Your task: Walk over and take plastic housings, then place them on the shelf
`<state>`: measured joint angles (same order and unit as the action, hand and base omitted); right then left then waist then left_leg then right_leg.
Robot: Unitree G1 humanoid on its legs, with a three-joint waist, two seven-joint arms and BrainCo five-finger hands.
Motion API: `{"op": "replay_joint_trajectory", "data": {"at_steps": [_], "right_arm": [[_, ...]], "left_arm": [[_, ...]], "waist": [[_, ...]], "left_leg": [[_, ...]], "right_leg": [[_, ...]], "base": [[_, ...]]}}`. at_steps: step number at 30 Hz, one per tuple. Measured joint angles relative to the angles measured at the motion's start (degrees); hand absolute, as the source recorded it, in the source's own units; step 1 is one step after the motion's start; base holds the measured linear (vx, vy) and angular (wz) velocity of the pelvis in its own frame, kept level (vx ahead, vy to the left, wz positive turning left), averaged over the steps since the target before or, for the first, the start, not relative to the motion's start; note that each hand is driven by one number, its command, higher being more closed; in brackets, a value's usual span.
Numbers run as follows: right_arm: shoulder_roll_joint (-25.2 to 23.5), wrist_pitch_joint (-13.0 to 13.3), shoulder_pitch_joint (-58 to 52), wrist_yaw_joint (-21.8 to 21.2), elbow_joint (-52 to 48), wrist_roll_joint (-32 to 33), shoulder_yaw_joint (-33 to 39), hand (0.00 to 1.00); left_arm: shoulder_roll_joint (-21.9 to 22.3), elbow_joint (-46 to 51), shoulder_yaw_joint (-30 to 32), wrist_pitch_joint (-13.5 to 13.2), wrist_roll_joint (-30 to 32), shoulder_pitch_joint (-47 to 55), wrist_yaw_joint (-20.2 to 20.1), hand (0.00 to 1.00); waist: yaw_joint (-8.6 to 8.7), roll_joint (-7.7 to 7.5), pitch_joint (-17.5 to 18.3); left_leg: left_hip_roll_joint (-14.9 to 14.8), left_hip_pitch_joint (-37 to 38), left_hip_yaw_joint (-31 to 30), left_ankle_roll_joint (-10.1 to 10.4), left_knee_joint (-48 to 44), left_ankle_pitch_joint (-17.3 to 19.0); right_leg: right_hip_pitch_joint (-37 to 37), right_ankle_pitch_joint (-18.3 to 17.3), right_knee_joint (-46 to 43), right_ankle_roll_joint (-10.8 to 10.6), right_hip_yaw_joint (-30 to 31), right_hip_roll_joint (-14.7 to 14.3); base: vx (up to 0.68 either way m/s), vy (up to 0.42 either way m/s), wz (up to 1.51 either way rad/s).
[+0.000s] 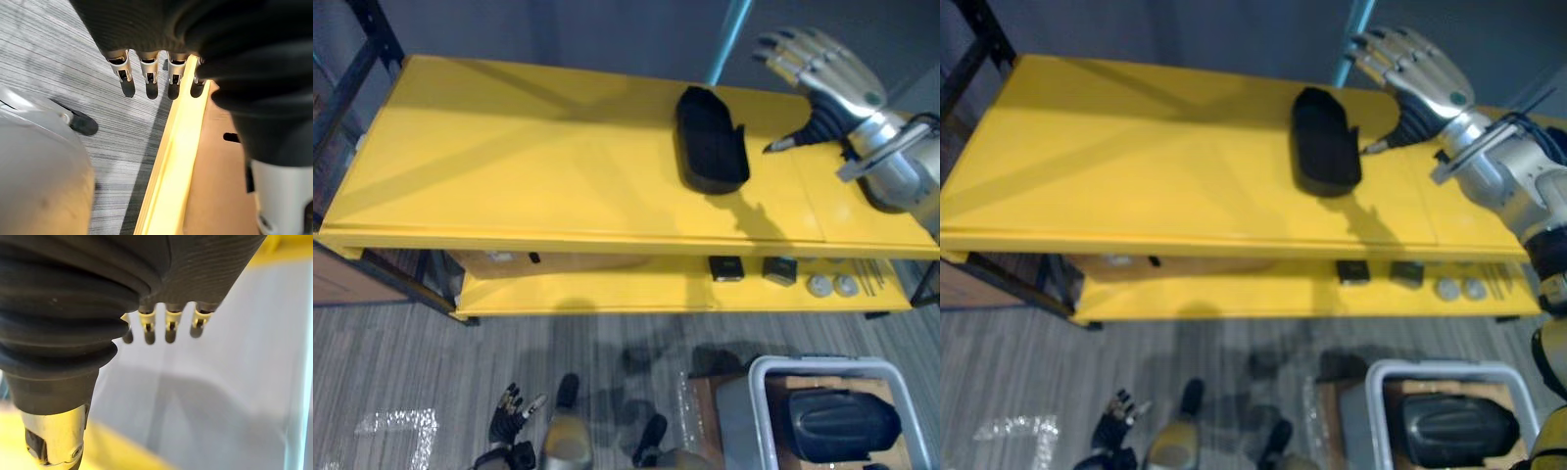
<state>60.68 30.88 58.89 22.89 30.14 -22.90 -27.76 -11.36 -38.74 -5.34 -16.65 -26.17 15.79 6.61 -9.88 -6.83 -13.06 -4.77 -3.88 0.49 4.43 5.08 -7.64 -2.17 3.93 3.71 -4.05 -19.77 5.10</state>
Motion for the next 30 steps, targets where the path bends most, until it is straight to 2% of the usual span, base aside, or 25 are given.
{"op": "replay_joint_trajectory", "data": {"at_steps": [2,4,5,6,7,9,10,12,14,18,21,26,30], "right_arm": [[-1.0,-2.5,-5.4,1.1,-3.9,0.7,7.0,0.0],[-4.5,-7.0,-13.9,2.4,-8.8,1.9,16.3,0.0],[-5.8,-7.9,-16.0,2.8,-10.1,1.9,18.4,0.0],[-8.6,-10.2,-20.3,3.8,-13.0,1.9,22.2,0.0],[-10.0,-11.1,-22.4,4.2,-14.6,2.0,24.0,0.0],[-15.3,-13.0,-32.4,4.7,-21.9,6.0,31.7,0.0],[-16.8,-13.7,-34.7,4.7,-23.7,7.0,33.3,0.0],[-23.6,-13.9,-43.5,4.5,-29.2,10.6,37.4,0.0],[-28.0,-13.9,-49.0,4.0,-31.4,13.0,38.0,0.0],[-38.8,-13.4,-60.1,-2.1,-35.5,18.9,38.5,0.0],[-44.3,-13.3,-65.7,-5.8,-35.2,20.5,37.4,0.0],[-48.8,-12.7,-69.2,-9.6,-29.5,21.7,32.5,0.0],[-50.5,-11.1,-69.5,-15.4,-20.6,21.4,27.0,0.0]], "left_arm": [[0.5,-0.7,-0.1,0.0,0.4,-0.1,0.4,0.0],[0.7,-1.0,-0.6,0.2,2.2,0.0,2.1,0.0],[0.8,-1.2,-0.6,0.3,2.4,0.0,2.4,0.0],[1.1,-1.9,-0.6,0.5,2.6,-0.1,3.0,0.0],[1.2,-2.3,-0.6,0.5,2.9,-0.1,3.4,0.0],[1.9,-4.0,-0.5,0.6,4.9,-0.1,4.5,0.0],[2.0,-4.3,-0.4,0.8,5.3,-0.1,4.5,0.0],[2.2,-5.3,-0.3,2.4,8.6,-0.4,4.6,0.0],[2.8,-5.4,-0.3,3.1,9.6,-0.6,4.6,0.0],[3.7,-5.9,0.0,4.7,11.7,-1.2,4.6,0.0],[3.9,-6.5,0.3,4.8,11.6,-1.3,4.6,0.0],[4.5,-8.0,0.7,5.5,13.2,-2.3,4.6,0.0],[4.8,-9.0,0.7,6.1,13.2,-2.9,5.0,0.0]], "waist": [[1.17,0.28,1.4],[1.82,0.61,3.1],[2.29,0.72,3.5],[3.46,1.01,4.3],[3.95,1.2,4.6],[6.2,1.96,5.6],[6.63,2.11,5.7],[8.47,2.67,7.1],[9.5,2.74,7.4],[10.61,2.77,7.7],[10.87,3.05,7.8],[10.82,3.58,8.1],[10.73,4.18,7.8]], "left_leg": [[0.1,0.1,0.1,0.0,0.0,0.0],[-0.1,1.0,1.5,0.0,0.0,0.2],[-0.1,1.2,1.8,0.0,0.0,0.3],[-0.2,1.5,2.3,0.0,0.0,0.3],[-0.2,1.9,2.7,0.0,0.0,0.5],[-0.3,2.4,3.5,0.1,0.0,0.7],[-0.4,2.7,3.9,0.2,0.0,0.8],[-0.5,3.0,5.2,0.5,0.0,1.4],[-0.6,3.7,6.1,0.2,0.0,1.8],[-0.6,4.0,7.9,0.2,0.0,2.3],[-0.4,4.2,8.8,0.1,0.0,2.5],[0.0,5.1,9.6,-0.1,0.0,3.4],[0.4,6.1,9.7,0.0,0.0,3.8]], "right_leg": [[0.0,0.0,0.0,0.0,0.2,0.1],[-0.1,0.1,0.0,-0.1,1.5,0.1],[-0.1,0.2,0.0,-0.1,1.9,0.1],[-0.1,0.2,-0.1,-0.2,2.4,0.1],[-0.2,0.3,-0.1,-0.2,2.8,0.1],[-0.2,0.1,-0.1,-0.3,3.8,0.2],[-0.2,0.1,-0.1,-0.2,4.1,0.2],[0.1,0.2,-0.1,-0.4,5.2,-0.1],[0.1,0.2,-0.1,-0.4,6.1,-0.1],[0.6,0.2,-0.1,-0.4,8.2,0.0],[1.2,0.3,-0.2,-0.5,9.2,0.1],[1.0,0.3,-0.4,-0.7,10.5,0.8],[0.0,-0.1,-0.4,-1.3,10.6,0.9]], "base": [[0.02,0.004,-0.08],[0.02,0.001,-0.27],[0.01,0.001,-0.3],[0.0,0.004,-0.21],[-0.02,0.006,-0.26],[-0.03,0.012,-0.25],[-0.03,0.016,-0.29],[-0.03,0.012,-0.28],[-0.01,0.017,-0.26],[-0.02,0.02,-0.22],[0.04,0.021,-0.18],[0.05,0.016,-0.1],[0.08,0.009,0.0]]}}
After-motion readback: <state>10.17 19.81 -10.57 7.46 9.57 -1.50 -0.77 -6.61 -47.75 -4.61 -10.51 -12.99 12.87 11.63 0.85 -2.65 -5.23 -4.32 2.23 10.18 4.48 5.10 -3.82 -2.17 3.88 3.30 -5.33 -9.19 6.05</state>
